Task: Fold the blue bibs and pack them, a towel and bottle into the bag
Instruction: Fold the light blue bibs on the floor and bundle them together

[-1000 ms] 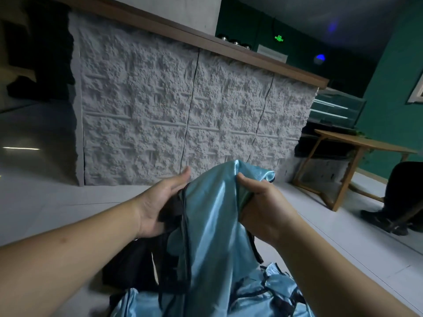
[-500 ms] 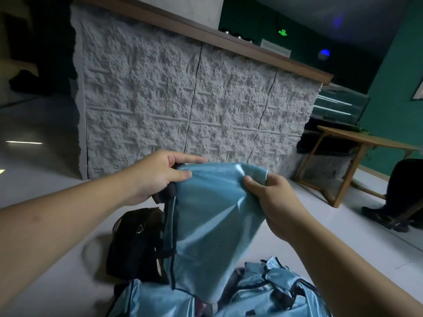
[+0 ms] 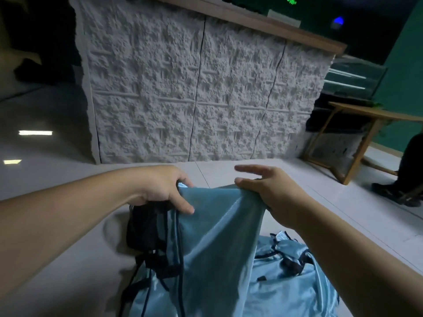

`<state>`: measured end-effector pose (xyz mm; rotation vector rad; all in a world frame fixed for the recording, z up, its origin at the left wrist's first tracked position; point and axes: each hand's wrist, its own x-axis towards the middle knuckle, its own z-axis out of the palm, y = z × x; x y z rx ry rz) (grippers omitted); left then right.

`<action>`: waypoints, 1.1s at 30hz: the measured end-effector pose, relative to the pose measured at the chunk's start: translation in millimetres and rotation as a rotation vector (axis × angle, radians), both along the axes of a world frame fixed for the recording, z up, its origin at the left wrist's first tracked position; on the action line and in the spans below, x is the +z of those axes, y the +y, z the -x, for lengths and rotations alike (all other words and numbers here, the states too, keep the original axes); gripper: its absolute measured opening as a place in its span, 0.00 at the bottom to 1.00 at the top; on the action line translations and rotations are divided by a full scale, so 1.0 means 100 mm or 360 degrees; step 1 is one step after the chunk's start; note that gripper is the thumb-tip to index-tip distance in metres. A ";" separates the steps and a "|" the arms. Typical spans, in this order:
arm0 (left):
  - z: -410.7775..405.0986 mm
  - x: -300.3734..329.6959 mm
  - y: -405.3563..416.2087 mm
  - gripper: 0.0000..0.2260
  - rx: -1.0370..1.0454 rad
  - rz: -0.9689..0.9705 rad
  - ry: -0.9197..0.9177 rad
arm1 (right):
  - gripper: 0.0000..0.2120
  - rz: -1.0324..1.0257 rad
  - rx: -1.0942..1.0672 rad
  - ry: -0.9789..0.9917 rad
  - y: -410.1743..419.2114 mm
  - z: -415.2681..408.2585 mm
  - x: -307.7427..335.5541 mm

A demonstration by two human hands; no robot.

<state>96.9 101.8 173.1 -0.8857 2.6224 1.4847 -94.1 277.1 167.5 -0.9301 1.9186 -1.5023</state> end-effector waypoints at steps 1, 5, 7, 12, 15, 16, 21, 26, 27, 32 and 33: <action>0.01 -0.07 -0.02 0.18 -0.0059 0.0224 -0.0101 | 0.11 -0.0112 0.0096 0.0121 0.02 -0.03 0.00; 0.09 -0.24 -0.06 0.08 -0.0158 0.0886 -0.0283 | 0.12 -0.0684 0.0381 0.0700 0.07 -0.15 0.00; 0.11 -0.28 -0.07 0.08 -0.0154 0.0965 -0.0287 | 0.17 -0.0930 0.0466 0.0887 0.05 -0.23 -0.01; 0.06 -0.47 -0.18 0.08 -0.0200 0.1043 -0.0344 | 0.07 -0.0969 0.0427 0.1263 -0.07 -0.30 -0.34; -0.01 -0.56 -0.24 0.08 -0.0296 0.1090 -0.0357 | 0.13 -0.0926 0.0424 0.1212 -0.08 -0.28 -0.48; -0.04 -0.58 -0.27 0.07 -0.0322 0.1050 -0.0372 | 0.12 -0.0902 0.0461 0.1199 -0.08 -0.27 -0.51; -0.14 -0.65 -0.41 0.14 -0.0460 0.0716 -0.0454 | 0.11 -0.0717 0.0707 0.0663 -0.05 -0.24 -0.57; -0.19 -0.83 -0.50 0.10 -0.0430 -0.0028 -0.0504 | 0.03 -0.0571 0.0784 -0.0069 -0.11 -0.16 -0.87; -0.18 -0.91 -0.53 0.10 -0.0391 -0.0158 -0.0546 | 0.02 -0.0568 0.0760 -0.0187 -0.14 -0.15 -0.97; -0.01 -1.62 -0.61 0.05 -0.0309 -0.0002 -0.0655 | 0.06 -0.0783 0.0505 0.0021 -0.36 -0.07 -1.73; 0.04 -1.83 -0.65 0.03 -0.0316 0.0150 -0.0657 | 0.07 -0.0857 0.0429 0.0149 -0.42 -0.06 -1.92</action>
